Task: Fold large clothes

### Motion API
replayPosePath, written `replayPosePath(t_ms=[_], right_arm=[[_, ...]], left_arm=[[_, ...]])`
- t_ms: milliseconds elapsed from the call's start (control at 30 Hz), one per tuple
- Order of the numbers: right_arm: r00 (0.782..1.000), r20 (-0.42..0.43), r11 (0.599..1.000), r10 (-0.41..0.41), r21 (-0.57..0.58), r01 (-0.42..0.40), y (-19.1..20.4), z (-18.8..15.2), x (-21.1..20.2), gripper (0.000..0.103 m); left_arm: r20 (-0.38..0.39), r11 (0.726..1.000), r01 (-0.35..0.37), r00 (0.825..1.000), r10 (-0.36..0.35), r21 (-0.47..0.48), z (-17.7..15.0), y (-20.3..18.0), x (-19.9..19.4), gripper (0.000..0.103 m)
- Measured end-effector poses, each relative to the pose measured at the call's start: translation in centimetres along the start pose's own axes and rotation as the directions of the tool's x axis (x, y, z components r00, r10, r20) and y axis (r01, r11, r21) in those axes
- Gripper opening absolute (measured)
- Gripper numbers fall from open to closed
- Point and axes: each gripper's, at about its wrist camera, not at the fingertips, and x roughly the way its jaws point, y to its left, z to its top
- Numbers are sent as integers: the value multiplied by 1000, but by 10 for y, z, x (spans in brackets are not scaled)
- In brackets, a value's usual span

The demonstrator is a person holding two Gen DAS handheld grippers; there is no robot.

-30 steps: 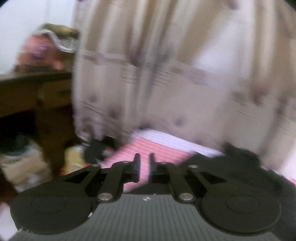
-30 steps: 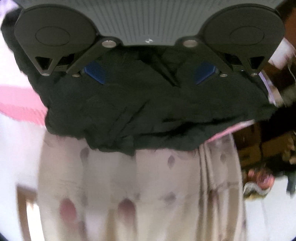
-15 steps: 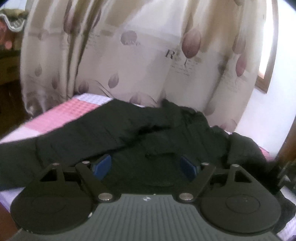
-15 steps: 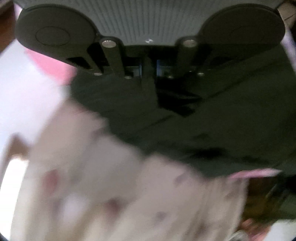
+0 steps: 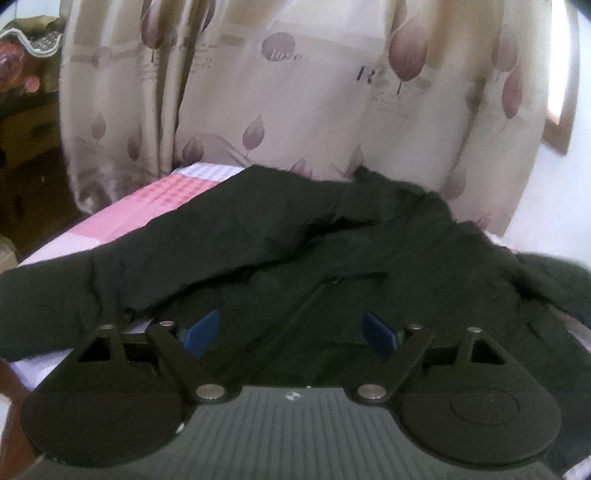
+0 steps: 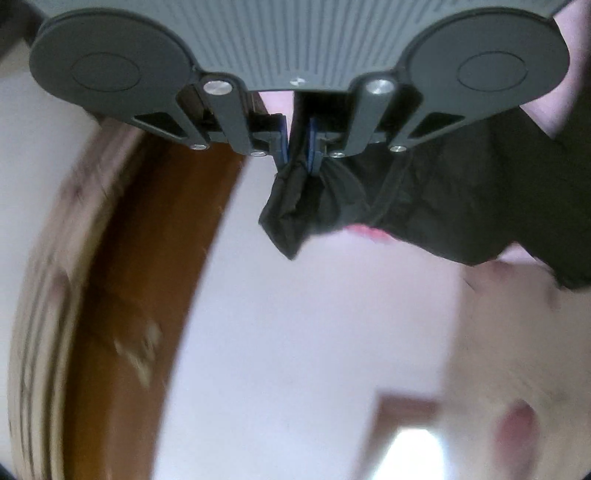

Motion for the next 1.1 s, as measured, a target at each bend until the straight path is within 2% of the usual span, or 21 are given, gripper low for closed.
replayPosePath(t_ms=[133,200,267,300,367,400,433,467,500,533,600,633,700,733,800,833,867,900,933,1033,1100], right_arm=[[994,-92,995,-63,72,70,-25,-32,46,10],[992,-115,983,-56,167,75,-39,-39,60,11],[988,-146,958,-50,271,89,-49,-44,58,20],[990,-139,944,-36,320,79,-51,-47,51,26],[996,-67,932,56,362,-27,-43,-56,27,31],[994,-32,926,108,366,-89,-36,-56,11,42],[983,-4,913,186,371,-171,-25,-59,-5,68],[963,18,889,268,382,-254,-15,-63,-21,83],[933,42,850,357,399,-343,-5,-68,-37,100],[891,70,798,449,417,-435,8,-76,-54,100],[807,81,714,585,419,-561,36,-88,-78,100],[779,67,692,624,415,-590,49,-94,-86,100],[738,23,671,675,399,-626,75,-103,-91,100],[727,-1,671,687,386,-633,88,-106,-92,100],[720,-32,681,693,357,-640,106,-111,-94,100],[706,-46,675,707,342,-653,113,-110,-93,90],[696,-59,673,716,326,-664,118,-111,-93,75],[696,-85,683,713,310,-661,125,-114,-95,35],[703,-117,700,702,299,-649,128,-114,-92,30],[710,-114,708,695,278,-649,130,-117,-101,26],[706,-108,703,700,284,-653,129,-118,-105,23]], left_arm=[[-8,1000,-26,1000,26,11,-6,2,2,84],[-6,1000,-24,1000,24,11,-8,5,0,84],[6,1000,-26,1000,26,1,-10,10,-3,92],[17,1000,-29,999,29,-12,-10,15,-6,95],[29,999,-39,999,40,-37,-11,22,-10,99],[29,998,-44,999,46,-45,-11,26,-11,100],[18,998,-51,998,52,-48,-11,30,-10,100],[6,997,-58,998,58,-47,-10,34,-9,100],[-3,997,-70,998,70,-41,-11,36,-8,100],[-7,996,-87,996,87,-29,-11,39,-8,100],[-5,995,-102,995,102,-9,-14,44,-9,100],[-7,994,-110,994,110,8,-14,46,-9,100],[-3,991,-131,991,131,39,-17,47,-9,100],[5,988,-143,990,143,55,-19,48,-8,100],[-3,988,-142,990,142,62,-21,50,-6,97],[-23,991,-119,992,120,55,-20,52,-5,89],[-38,995,-90,995,92,51,-19,53,-5,78],[-43,996,-68,997,70,55,-16,52,-6,75],[-37,996,-58,997,61,67,-12,50,-8,75],[22,996,-39,999,38,77,8,45,-9,75],[55,996,-35,998,31,77,27,44,-4,81]])
